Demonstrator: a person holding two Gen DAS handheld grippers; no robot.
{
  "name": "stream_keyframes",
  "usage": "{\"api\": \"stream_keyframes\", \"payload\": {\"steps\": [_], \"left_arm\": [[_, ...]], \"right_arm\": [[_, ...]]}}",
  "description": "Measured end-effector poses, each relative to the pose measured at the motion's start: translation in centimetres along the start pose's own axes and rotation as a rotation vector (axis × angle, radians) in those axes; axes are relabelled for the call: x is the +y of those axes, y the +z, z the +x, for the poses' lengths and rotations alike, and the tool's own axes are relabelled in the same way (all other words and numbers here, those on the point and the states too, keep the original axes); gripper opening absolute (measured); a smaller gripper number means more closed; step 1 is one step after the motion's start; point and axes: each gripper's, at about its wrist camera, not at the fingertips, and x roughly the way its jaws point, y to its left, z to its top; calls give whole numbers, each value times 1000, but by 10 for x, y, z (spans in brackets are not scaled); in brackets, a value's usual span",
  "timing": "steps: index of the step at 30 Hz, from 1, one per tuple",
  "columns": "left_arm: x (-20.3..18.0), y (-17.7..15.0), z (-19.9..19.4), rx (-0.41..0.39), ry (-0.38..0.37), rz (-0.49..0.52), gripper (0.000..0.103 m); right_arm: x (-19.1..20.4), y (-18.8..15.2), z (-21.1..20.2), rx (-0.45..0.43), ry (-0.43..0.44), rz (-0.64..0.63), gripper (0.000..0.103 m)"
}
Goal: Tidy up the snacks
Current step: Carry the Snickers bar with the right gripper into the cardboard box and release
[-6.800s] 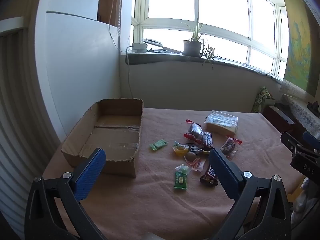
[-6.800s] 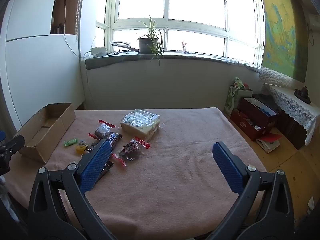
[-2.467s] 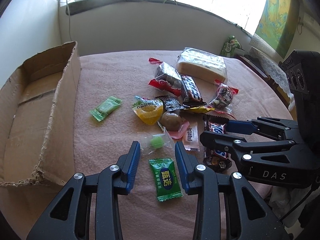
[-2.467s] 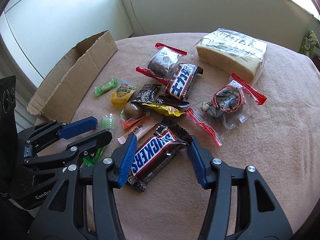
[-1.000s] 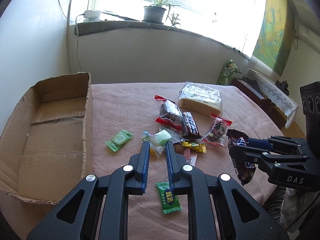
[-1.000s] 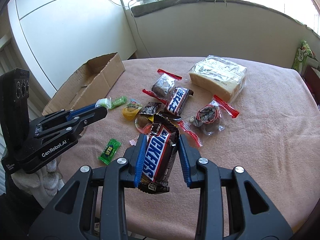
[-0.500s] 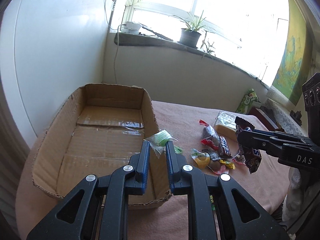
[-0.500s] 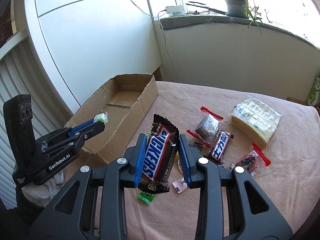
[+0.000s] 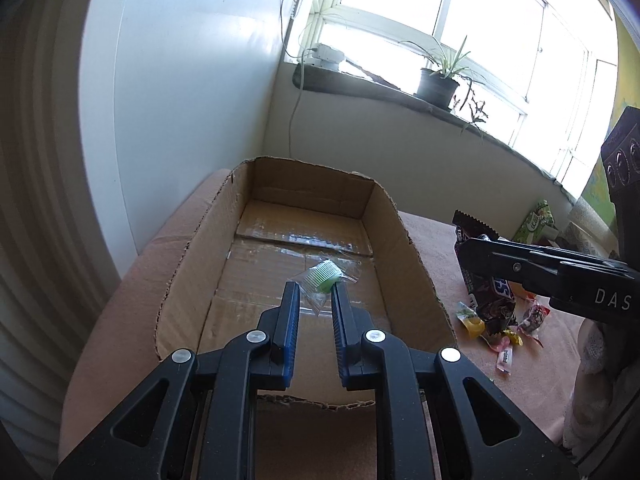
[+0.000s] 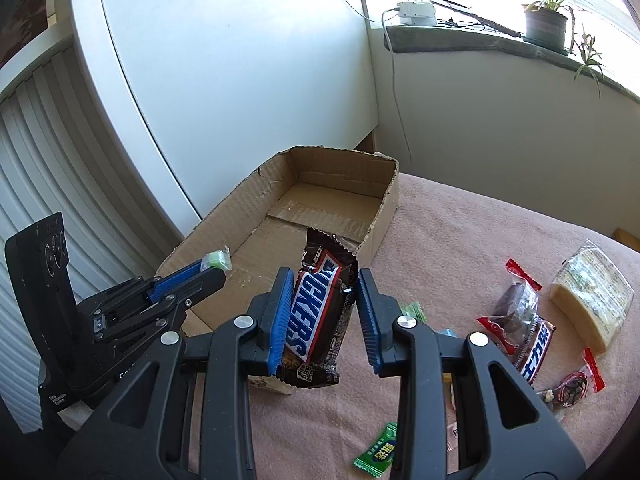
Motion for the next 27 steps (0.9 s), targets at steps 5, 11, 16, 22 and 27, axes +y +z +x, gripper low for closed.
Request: {"api": "stream_keyframes", "payload": {"steps": [5,11,16,22,27], "left_arm": [[3,0,0,5,6,-3,15],[2,0,1,7,16,4,15],[0,0,0,3,42,8,23],[-3,1,-5,-18,54,13,35],[-8,2,-6,-22,45,21,35]], "right_arm": [[12,5,18,26,27,-16,33],[20,5,35,57,37,-24,33],[21,4,40,66,35,-34,36],[16,6,31,40,16,-25,53],[7,4,20,31,2,-19,55]]}}
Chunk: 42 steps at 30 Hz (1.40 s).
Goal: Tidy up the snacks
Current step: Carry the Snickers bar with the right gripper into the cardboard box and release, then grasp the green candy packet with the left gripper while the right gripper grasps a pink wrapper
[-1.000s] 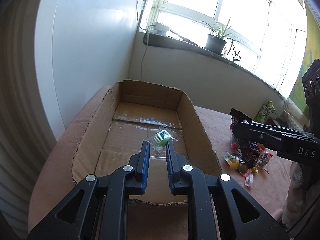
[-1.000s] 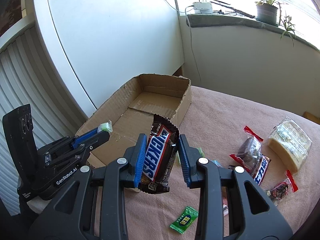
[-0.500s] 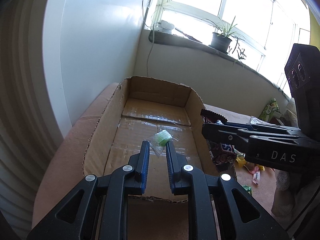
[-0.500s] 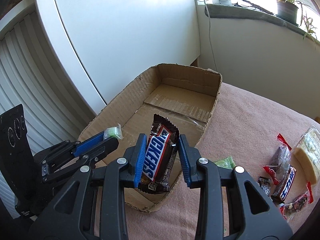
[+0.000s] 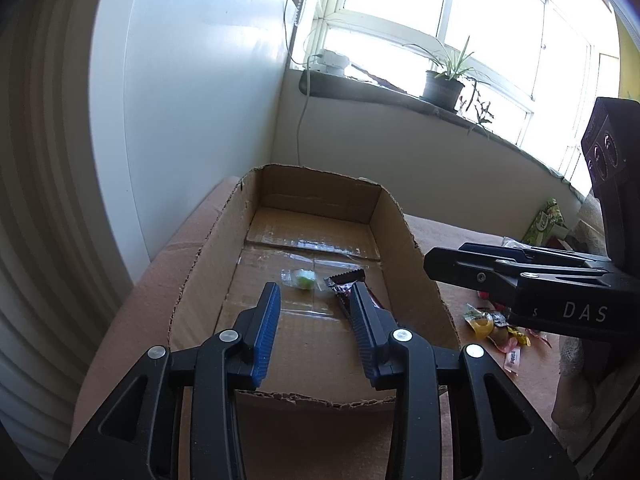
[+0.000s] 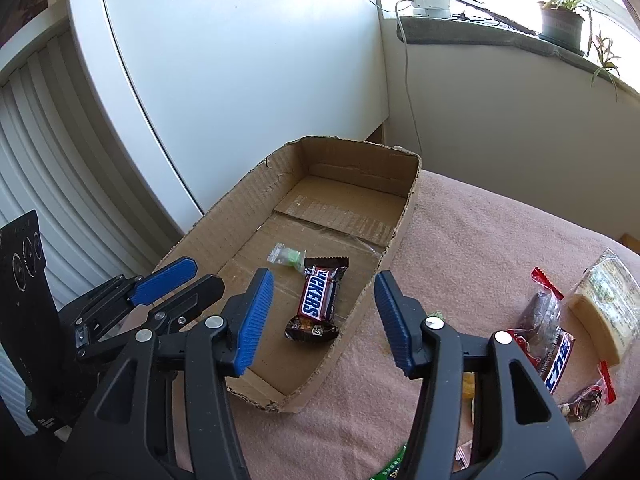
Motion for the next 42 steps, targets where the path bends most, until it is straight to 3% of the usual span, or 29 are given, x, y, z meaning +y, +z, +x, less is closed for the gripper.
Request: {"api": "stream_keyframes", "payload": {"steps": [13,26,35,39,42], "left_arm": [[-36,-5,-5,10,-96,73,35],[-112,-34,-8,102,-312,238,35],[-130,-55,4,224,-399,253,35],[-136,-64,11,252,-385,282,35],[-137,-70,16,280,-385,287,35]], "right_arm": [[-54,-20,-44,-40,-83,71,55],[-126,-73,-92,-16,-198,212,55],[-128,-112,-69,121,-109,303,55],[-128,-117,-52,162,-101,333,44],[-130,-116,-38,190,-97,353,43]]}}
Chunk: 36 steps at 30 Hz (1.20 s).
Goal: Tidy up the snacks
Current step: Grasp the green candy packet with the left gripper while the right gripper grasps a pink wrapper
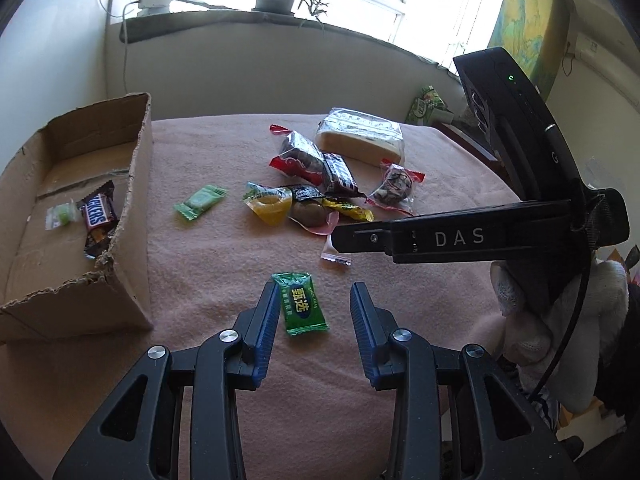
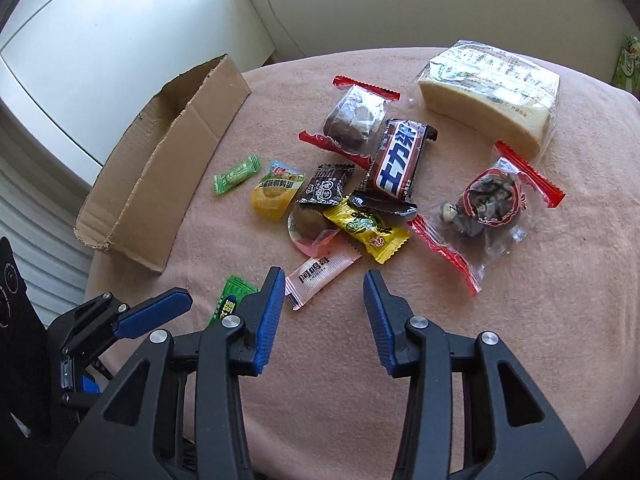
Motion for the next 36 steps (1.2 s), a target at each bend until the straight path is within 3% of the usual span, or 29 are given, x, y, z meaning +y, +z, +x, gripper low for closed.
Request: {"api": "stream_keyframes", "payload": {"steps": [9,15,25,30,36], "left_arm": [[12,-4,9,33,-5,-43,35],[11,-4,9,39,-4,-37,35],[2,2,28,58,41,3,34],[-7,1,32,51,94,65,24],[-4,3,34,43,97,50,19]], "right_arm": [[25,5,18,-17,-172,-132,43],[32,7,20,4,-216,-239,37],[26,0,12,1,-207,-282,17],[20,-2,7,-9,-174,-261,8],[13,-7,0,-33,-145,-226,6]]}}
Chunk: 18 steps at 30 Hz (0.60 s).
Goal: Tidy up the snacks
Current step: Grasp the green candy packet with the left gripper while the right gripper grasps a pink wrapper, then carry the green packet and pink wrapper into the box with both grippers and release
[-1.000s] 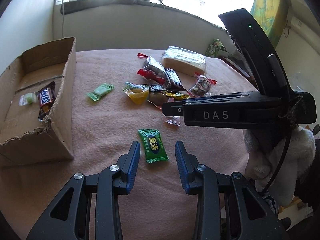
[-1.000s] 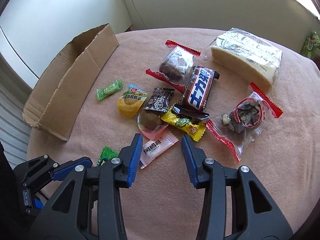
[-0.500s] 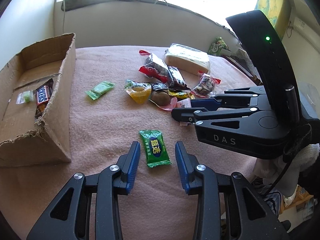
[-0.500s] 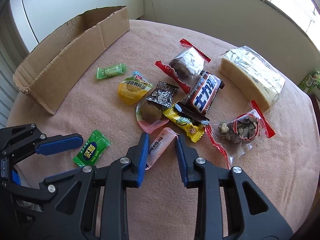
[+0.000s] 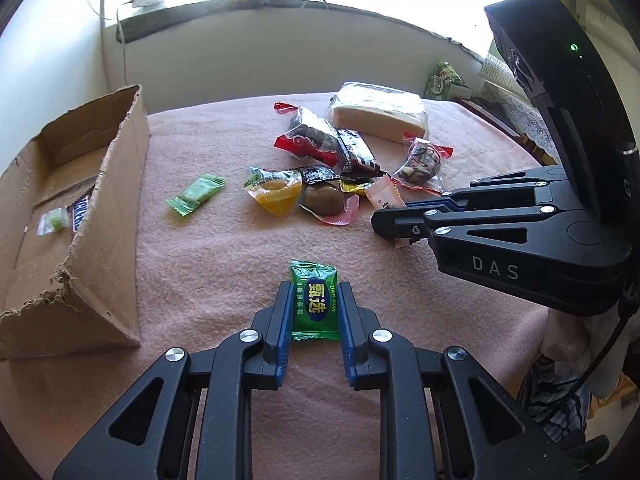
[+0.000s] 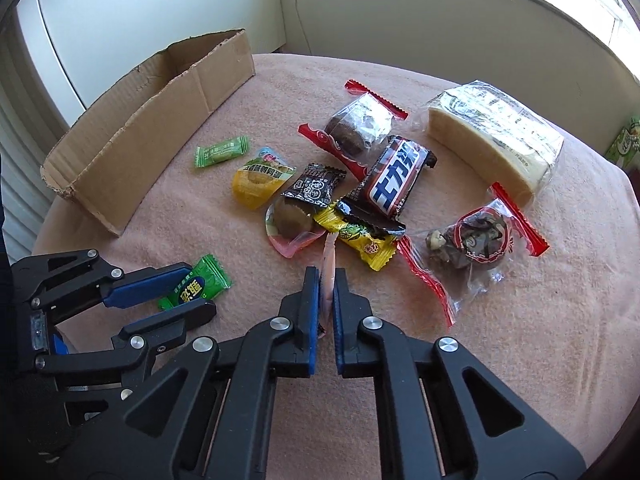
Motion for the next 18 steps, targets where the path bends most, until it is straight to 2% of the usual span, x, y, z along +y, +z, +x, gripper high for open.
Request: {"api": "stream_keyframes", "payload": {"steps": [8,18], "left_arm": [[7,0,-7,-17,-17,-36,18],[16,11,-29,-96,-37,-76,18]], "right_arm": [[-7,-8,-14,-27,23,34,5],[-5,-4,-41,-87,41,49,5]]}}
